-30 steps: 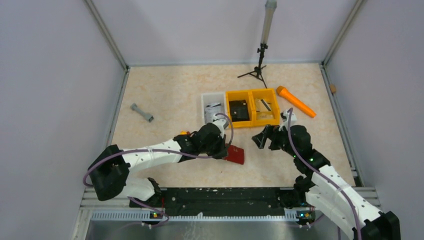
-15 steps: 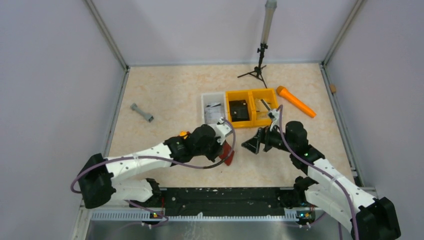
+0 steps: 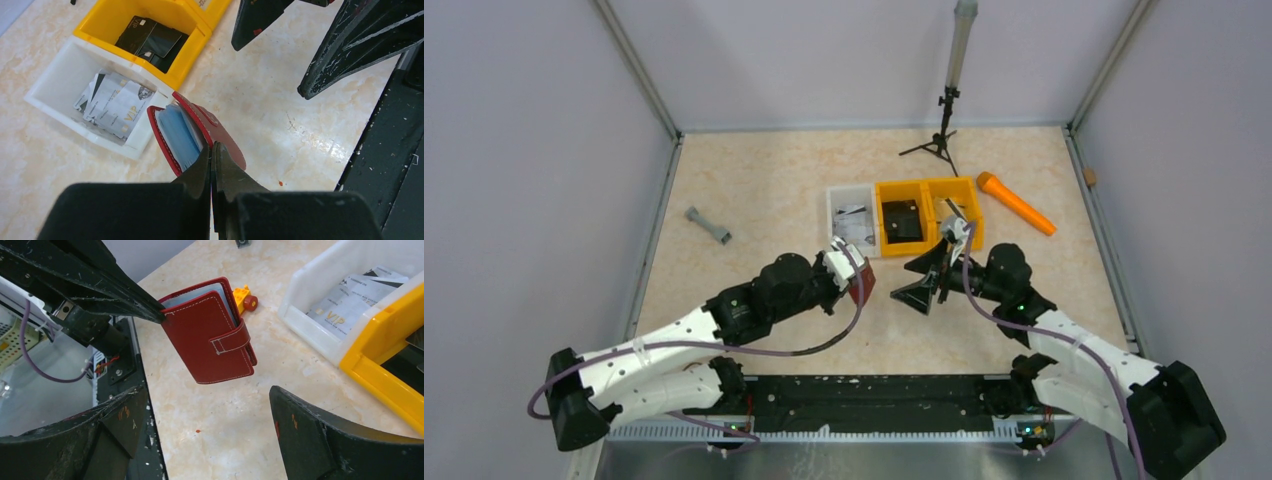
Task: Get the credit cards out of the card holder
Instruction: Open the card holder at the center of the board.
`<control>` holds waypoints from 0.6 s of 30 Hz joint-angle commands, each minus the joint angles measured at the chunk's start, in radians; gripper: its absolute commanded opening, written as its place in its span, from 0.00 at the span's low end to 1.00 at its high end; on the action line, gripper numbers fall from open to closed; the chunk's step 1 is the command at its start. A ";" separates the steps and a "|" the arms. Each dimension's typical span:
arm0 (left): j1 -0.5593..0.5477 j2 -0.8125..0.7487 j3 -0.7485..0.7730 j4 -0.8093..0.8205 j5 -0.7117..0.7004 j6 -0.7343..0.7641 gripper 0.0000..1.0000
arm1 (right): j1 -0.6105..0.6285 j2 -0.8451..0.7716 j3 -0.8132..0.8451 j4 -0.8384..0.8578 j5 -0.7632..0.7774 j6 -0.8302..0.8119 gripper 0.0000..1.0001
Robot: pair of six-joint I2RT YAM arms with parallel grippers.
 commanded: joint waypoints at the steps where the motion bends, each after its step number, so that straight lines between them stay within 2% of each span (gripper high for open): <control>1: -0.003 0.027 0.070 0.033 -0.038 -0.020 0.00 | 0.019 0.013 0.039 0.073 0.035 -0.061 0.94; 3: -0.003 0.049 0.098 0.013 -0.049 -0.067 0.00 | 0.034 0.017 0.044 0.057 0.062 -0.066 0.94; 7: -0.003 0.078 0.145 -0.006 0.023 -0.140 0.00 | 0.118 0.014 0.049 0.025 0.170 -0.125 0.93; 9: -0.002 0.096 0.171 -0.015 -0.055 -0.263 0.00 | 0.169 0.008 0.075 -0.026 0.241 -0.145 0.93; 10: -0.002 0.121 0.212 -0.069 -0.149 -0.363 0.00 | 0.203 0.002 0.081 -0.045 0.294 -0.144 0.94; 12: -0.001 0.193 0.337 -0.223 -0.273 -0.559 0.00 | 0.287 -0.016 0.075 -0.040 0.486 -0.132 0.97; 13: -0.001 0.234 0.391 -0.294 -0.287 -0.615 0.00 | 0.335 -0.021 0.069 -0.024 0.562 -0.127 0.98; 16: -0.001 0.346 0.517 -0.441 -0.275 -0.716 0.00 | 0.475 -0.015 0.030 0.095 0.813 -0.181 0.99; 18: 0.000 0.387 0.555 -0.457 -0.246 -0.727 0.00 | 0.546 0.010 0.019 0.151 0.951 -0.240 0.99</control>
